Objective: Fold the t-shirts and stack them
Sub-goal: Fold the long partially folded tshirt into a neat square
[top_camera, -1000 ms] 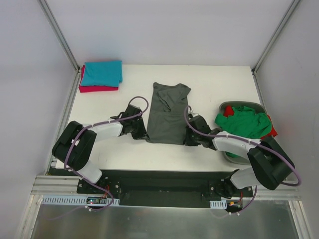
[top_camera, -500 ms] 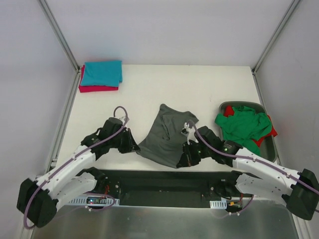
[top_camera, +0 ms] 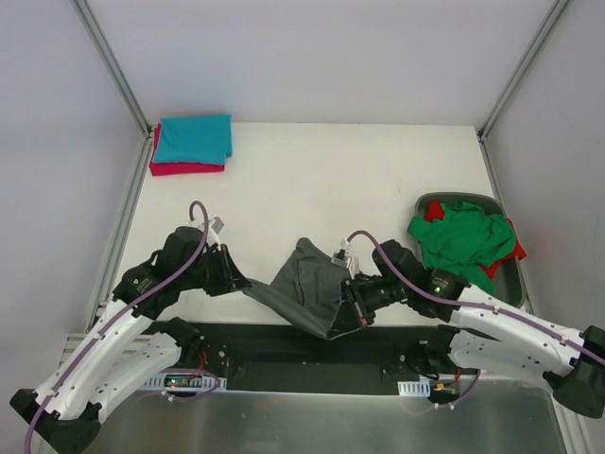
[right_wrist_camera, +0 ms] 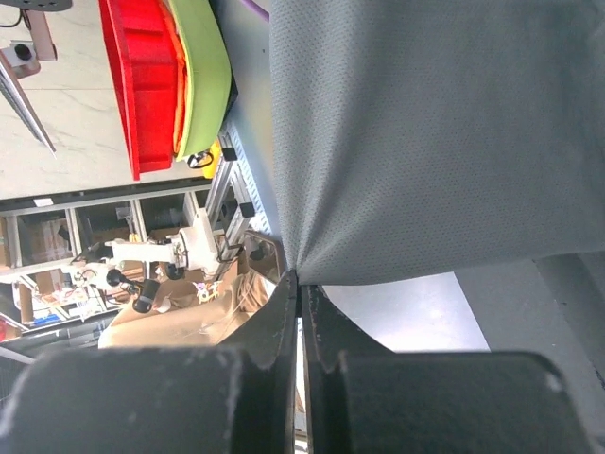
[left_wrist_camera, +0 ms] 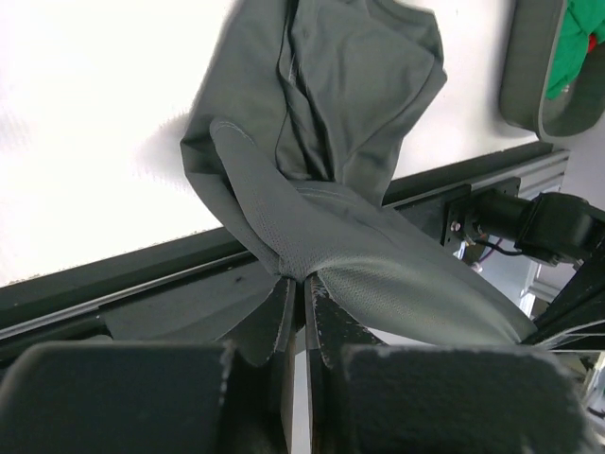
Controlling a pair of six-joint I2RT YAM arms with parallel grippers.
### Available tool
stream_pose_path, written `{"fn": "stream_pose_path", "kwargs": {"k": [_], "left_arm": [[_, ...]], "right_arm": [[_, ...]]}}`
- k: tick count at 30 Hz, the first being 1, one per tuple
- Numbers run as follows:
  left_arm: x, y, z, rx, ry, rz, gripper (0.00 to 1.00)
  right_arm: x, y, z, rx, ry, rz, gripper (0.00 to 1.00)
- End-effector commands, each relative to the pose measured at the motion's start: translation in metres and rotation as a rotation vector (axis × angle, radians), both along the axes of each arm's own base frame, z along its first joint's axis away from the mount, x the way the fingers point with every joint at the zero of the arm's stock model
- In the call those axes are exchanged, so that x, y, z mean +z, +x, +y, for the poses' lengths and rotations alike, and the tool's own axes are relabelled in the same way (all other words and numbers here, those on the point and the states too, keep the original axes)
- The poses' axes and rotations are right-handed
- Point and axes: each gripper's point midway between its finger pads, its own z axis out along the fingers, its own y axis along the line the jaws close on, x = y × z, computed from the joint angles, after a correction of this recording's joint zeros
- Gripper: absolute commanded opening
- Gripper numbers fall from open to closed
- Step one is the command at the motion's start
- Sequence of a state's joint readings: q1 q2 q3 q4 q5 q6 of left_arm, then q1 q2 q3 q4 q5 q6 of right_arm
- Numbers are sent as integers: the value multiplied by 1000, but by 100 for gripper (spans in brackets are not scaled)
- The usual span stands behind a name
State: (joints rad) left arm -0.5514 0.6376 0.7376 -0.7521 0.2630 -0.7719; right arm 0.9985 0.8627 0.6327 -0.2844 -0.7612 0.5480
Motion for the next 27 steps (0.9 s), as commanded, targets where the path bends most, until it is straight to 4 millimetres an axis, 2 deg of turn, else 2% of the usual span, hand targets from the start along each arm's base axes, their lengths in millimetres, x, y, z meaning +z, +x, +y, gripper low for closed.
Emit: {"fn": "stream_pose_path", "kwargs": {"k": [1,11,17,27], "left_arm": [[10,7,23,75,95,-61,0],[16,25,22,122,126,-71,0],[23,45,10,129,99,-102,0],[21,88,-17,119,103,-107,0]], "right_arm": [[25,-14,0,55,64,45,1],[14,0,3,7,54,-33,1],[-3,22,-6,-95,-15,-50,1],[-26,58,-29,-251,-91,-80,1]]}}
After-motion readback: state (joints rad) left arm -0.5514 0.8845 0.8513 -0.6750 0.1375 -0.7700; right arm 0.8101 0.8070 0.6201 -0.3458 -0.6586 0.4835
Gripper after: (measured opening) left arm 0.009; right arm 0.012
